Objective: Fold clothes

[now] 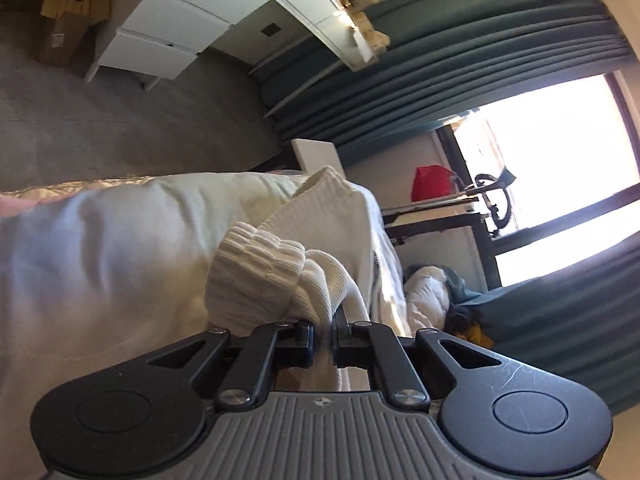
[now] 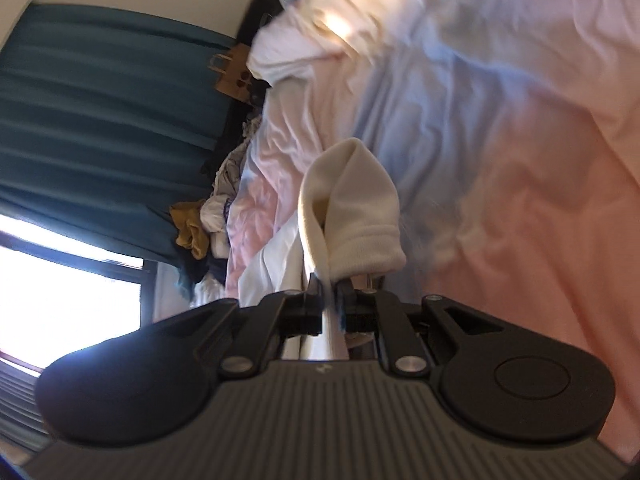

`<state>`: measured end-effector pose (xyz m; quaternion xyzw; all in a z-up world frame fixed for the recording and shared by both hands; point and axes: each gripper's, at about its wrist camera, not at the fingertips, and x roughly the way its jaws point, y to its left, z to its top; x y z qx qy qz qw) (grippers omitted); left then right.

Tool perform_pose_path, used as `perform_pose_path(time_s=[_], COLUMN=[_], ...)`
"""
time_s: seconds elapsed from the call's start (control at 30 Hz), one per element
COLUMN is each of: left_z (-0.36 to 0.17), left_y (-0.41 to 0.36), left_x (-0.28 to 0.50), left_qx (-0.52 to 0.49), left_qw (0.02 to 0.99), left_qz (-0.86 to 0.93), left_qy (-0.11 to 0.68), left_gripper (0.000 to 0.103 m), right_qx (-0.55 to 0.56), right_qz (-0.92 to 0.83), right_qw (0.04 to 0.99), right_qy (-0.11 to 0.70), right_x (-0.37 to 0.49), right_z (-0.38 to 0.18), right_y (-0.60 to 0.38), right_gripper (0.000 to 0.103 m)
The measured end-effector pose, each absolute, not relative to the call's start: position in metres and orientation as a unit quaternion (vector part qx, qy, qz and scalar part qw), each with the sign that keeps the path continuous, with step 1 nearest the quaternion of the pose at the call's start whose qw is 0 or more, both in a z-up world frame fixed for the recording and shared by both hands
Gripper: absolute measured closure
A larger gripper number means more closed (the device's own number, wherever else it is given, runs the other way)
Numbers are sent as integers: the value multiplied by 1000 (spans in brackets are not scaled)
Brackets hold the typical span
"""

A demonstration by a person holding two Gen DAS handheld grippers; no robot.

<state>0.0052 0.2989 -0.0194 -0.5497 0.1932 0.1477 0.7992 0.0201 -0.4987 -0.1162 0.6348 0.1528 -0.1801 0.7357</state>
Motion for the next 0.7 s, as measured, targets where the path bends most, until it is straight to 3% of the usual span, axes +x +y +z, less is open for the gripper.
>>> perform_pose_path(time_s=[0.07, 0.2, 0.6, 0.67, 0.7], left_z=[-24, -31, -55, -55, -55], left_y=[304, 311, 317, 315, 313], left_x=[2, 1, 17, 19, 20], left_qx=[-548, -545, -537, -529, -526], left_qw=[800, 800, 801, 805, 807], left_qz=[149, 148, 144, 147, 147], left_qy=[194, 200, 224, 225, 225], left_gripper=[95, 94, 94, 94, 94], right_qx=[655, 689, 672, 669, 665], right_qz=[-180, -181, -211, -217, -221], right_qw=[718, 686, 699, 699, 702], right_qy=[152, 149, 129, 125, 125], right_x=[19, 21, 63, 65, 66], right_z=[-125, -140, -165, -168, -168], right_y=[-504, -512, -539, -540, -540], right_gripper=[87, 65, 65, 70, 78])
